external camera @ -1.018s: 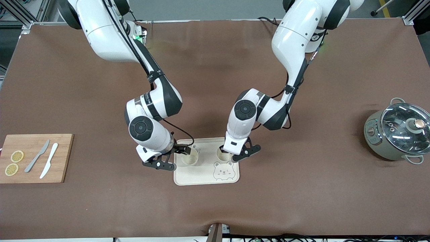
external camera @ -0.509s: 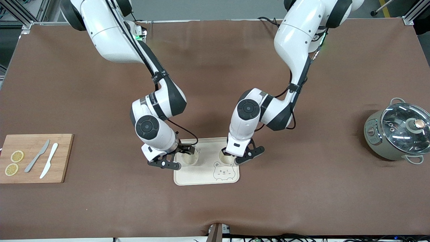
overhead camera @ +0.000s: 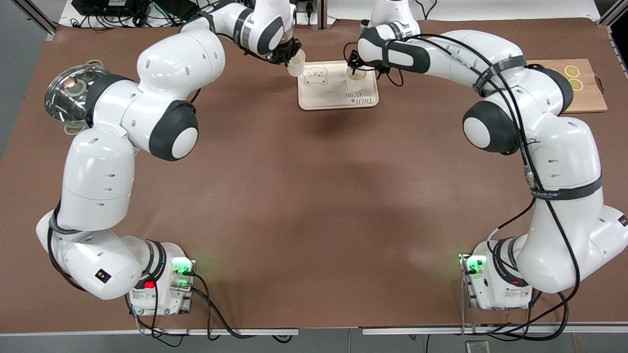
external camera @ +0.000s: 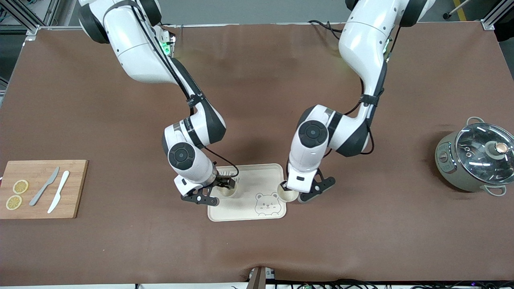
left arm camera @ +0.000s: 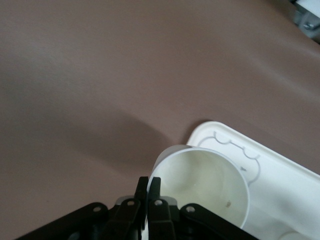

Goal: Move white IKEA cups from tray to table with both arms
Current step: 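Carry the cup with the left gripper toward the steel pot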

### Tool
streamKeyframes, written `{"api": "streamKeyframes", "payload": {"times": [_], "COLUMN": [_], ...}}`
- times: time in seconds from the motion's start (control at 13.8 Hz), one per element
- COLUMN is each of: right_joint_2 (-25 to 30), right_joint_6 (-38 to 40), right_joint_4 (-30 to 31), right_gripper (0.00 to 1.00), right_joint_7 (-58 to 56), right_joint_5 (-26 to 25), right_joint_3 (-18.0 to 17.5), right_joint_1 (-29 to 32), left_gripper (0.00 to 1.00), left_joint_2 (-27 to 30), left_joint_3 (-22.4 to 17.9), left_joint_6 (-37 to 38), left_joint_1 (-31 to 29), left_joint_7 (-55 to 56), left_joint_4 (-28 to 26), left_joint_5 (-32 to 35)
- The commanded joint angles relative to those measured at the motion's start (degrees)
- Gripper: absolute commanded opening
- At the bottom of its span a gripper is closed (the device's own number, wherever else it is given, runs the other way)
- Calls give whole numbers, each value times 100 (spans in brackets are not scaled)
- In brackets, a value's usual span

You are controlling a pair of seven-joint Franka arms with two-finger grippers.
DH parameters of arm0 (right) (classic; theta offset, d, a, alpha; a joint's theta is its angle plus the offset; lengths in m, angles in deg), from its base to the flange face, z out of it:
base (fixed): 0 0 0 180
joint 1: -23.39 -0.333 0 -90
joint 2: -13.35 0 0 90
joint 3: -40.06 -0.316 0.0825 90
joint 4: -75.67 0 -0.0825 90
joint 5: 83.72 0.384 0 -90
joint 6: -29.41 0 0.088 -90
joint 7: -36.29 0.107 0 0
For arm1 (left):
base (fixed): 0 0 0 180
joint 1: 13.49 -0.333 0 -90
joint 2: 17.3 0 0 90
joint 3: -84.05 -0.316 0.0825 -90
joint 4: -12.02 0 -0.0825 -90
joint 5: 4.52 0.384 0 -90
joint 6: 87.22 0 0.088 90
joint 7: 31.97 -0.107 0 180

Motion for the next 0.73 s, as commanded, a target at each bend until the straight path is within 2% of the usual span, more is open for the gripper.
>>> {"api": "streamKeyframes", "payload": {"times": [0.0, 0.65], "right_joint_2": [-68, -130], "right_joint_6": [-102, -226], "right_joint_4": [-28, -28], "right_gripper": [100, 100], "right_joint_7": [72, 28], "right_joint_5": [68, 41], "right_joint_3": [53, 53], "right_joint_1": [-45, -45], "left_gripper": [0, 0], "left_joint_2": [171, 207], "left_joint_3": [-16, -16], "left_joint_6": [353, 828], "left_joint_1": [-219, -1011], "left_joint_7": [-335, -1117], "left_joint_4": [-59, -94], "left_joint_5": [-35, -27]}}
